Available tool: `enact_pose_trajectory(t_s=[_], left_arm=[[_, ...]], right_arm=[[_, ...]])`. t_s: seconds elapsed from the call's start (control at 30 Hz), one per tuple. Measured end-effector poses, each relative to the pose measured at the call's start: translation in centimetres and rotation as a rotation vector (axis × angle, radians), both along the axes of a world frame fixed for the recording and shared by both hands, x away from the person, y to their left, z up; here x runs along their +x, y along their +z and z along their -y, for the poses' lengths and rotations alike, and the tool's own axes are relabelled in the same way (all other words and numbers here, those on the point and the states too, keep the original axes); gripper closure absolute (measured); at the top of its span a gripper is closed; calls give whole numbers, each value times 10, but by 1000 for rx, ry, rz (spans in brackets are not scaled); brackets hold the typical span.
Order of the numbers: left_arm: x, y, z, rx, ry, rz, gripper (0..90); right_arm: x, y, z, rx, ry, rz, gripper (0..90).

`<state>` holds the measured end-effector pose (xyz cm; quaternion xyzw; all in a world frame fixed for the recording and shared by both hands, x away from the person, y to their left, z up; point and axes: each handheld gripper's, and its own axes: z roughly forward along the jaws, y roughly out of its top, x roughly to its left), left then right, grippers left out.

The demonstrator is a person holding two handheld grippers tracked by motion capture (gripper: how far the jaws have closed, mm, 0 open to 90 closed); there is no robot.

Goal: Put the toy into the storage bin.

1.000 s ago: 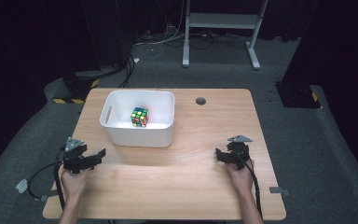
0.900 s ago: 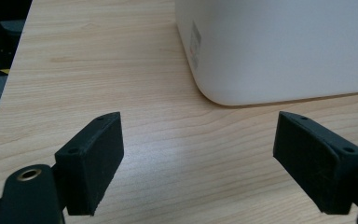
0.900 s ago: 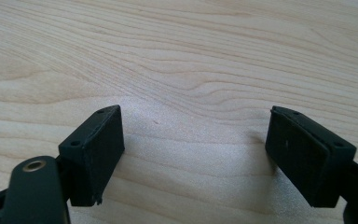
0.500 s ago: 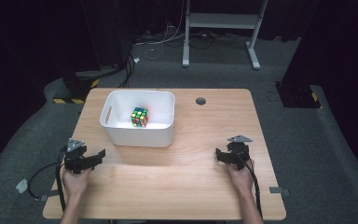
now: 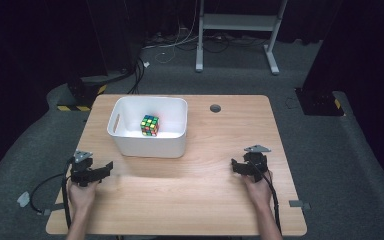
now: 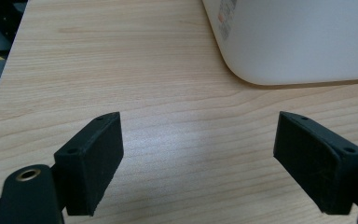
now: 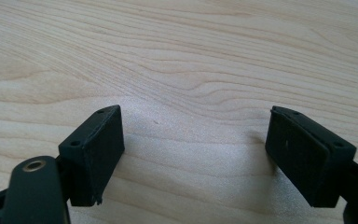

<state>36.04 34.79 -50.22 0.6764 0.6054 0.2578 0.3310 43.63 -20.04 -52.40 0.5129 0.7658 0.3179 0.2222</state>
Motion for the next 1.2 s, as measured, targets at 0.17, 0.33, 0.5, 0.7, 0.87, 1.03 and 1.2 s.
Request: enact_pose_trajectory(t_s=[0.17, 0.33, 0.5, 0.7, 0.87, 1.03, 1.2], left_arm=[[2, -3, -1, -2, 17, -2, 157], [5, -8, -1, 7, 24, -22, 154], [7, -10, -2, 16, 30, -24, 154], [9, -13, -3, 23, 45, -27, 158], [13, -16, -4, 24, 52, -35, 160], [15, -19, -3, 39, 54, -45, 160], [18, -23, -3, 50, 60, -56, 162]], right_arm=[[0, 0, 0, 0, 0, 0, 194], [0, 0, 0, 0, 0, 0, 194], [0, 0, 0, 0, 0, 0, 194], [0, 0, 0, 0, 0, 0, 194], [0, 0, 0, 0, 0, 0, 194], [0, 0, 0, 1, -1, 0, 194], [0, 0, 0, 0, 0, 0, 194]])
